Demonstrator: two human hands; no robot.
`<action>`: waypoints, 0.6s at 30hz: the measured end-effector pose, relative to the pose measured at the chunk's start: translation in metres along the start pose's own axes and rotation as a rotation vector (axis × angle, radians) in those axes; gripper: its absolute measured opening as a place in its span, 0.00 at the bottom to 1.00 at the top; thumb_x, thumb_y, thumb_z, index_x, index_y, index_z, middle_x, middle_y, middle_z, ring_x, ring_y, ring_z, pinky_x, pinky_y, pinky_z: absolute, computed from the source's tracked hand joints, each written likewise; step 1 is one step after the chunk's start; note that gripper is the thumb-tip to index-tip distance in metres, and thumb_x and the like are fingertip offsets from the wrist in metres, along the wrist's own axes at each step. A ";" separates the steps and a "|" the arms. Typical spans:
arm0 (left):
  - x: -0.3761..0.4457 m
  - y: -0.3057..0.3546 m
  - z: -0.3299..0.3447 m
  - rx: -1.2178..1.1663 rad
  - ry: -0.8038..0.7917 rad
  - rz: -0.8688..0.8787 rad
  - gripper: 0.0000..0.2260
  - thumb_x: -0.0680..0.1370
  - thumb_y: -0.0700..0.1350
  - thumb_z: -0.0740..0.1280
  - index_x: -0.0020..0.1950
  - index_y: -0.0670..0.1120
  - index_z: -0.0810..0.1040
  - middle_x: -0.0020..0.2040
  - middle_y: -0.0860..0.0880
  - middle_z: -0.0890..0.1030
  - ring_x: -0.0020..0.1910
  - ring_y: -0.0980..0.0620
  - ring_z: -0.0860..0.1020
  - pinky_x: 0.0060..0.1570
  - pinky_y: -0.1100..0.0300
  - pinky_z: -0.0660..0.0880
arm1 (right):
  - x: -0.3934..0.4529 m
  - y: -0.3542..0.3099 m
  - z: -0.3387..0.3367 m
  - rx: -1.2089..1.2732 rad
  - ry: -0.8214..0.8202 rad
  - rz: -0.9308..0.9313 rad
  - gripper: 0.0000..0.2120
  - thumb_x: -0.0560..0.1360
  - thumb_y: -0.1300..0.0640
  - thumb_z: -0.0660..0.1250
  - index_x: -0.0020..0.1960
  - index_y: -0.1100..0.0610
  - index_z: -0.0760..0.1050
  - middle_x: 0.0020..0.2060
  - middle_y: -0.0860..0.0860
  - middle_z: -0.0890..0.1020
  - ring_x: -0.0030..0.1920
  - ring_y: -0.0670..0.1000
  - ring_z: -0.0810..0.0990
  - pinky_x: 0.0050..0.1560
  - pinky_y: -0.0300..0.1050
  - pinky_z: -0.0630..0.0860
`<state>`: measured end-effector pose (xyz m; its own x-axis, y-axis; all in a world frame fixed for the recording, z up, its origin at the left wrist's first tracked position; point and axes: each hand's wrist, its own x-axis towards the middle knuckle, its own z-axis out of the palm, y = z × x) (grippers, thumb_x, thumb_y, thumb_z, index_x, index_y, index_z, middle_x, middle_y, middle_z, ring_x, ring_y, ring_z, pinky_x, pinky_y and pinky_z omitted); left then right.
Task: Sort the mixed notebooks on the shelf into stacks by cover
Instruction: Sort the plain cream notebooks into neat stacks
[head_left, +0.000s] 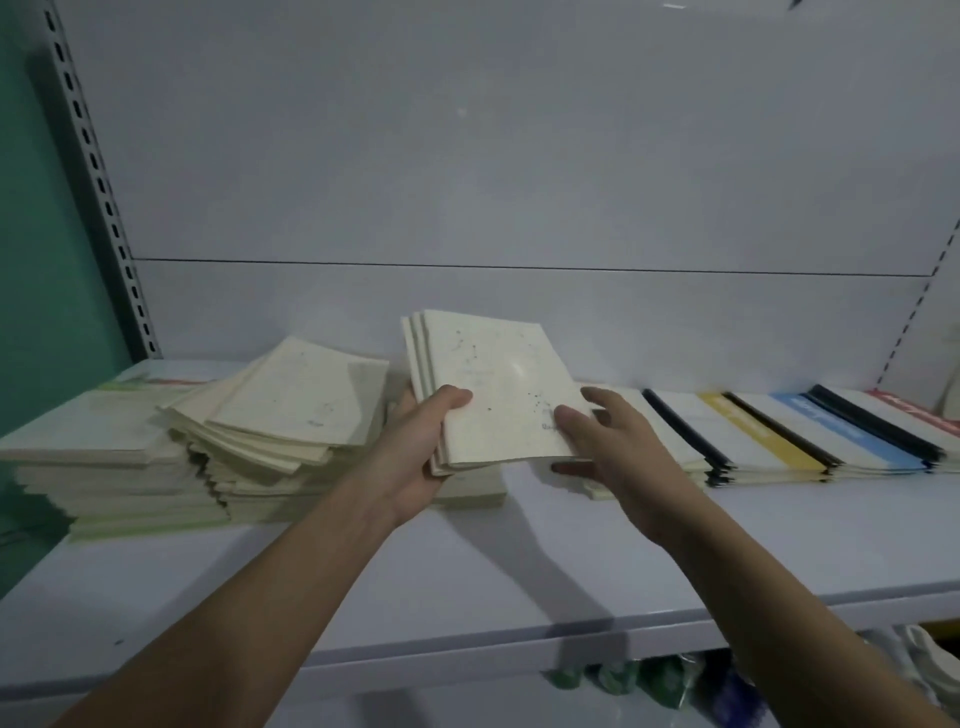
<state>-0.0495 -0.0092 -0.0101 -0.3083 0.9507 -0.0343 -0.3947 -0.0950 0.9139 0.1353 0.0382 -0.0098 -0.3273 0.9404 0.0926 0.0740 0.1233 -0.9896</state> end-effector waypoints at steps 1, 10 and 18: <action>0.004 -0.003 0.009 0.022 -0.005 -0.003 0.16 0.79 0.40 0.65 0.65 0.50 0.71 0.57 0.46 0.82 0.56 0.45 0.81 0.40 0.52 0.80 | 0.004 -0.002 -0.010 0.125 -0.034 0.060 0.18 0.79 0.57 0.64 0.67 0.61 0.71 0.56 0.53 0.81 0.48 0.50 0.83 0.53 0.57 0.81; 0.053 -0.041 0.097 0.204 0.110 0.022 0.15 0.76 0.36 0.70 0.62 0.42 0.73 0.56 0.44 0.82 0.52 0.47 0.82 0.49 0.52 0.81 | 0.058 0.022 -0.106 0.059 -0.010 0.073 0.11 0.79 0.61 0.65 0.59 0.64 0.75 0.55 0.56 0.81 0.52 0.53 0.82 0.40 0.40 0.81; 0.091 -0.092 0.136 0.524 0.288 0.051 0.17 0.77 0.38 0.67 0.65 0.43 0.73 0.58 0.44 0.81 0.52 0.47 0.81 0.50 0.55 0.79 | 0.102 0.047 -0.156 -0.439 -0.030 0.032 0.11 0.77 0.55 0.67 0.55 0.61 0.74 0.45 0.53 0.79 0.38 0.48 0.76 0.24 0.30 0.67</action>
<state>0.0760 0.1258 -0.0420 -0.5666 0.8236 -0.0268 0.0835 0.0897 0.9925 0.2526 0.1896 -0.0300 -0.3451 0.9371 0.0530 0.4760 0.2234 -0.8506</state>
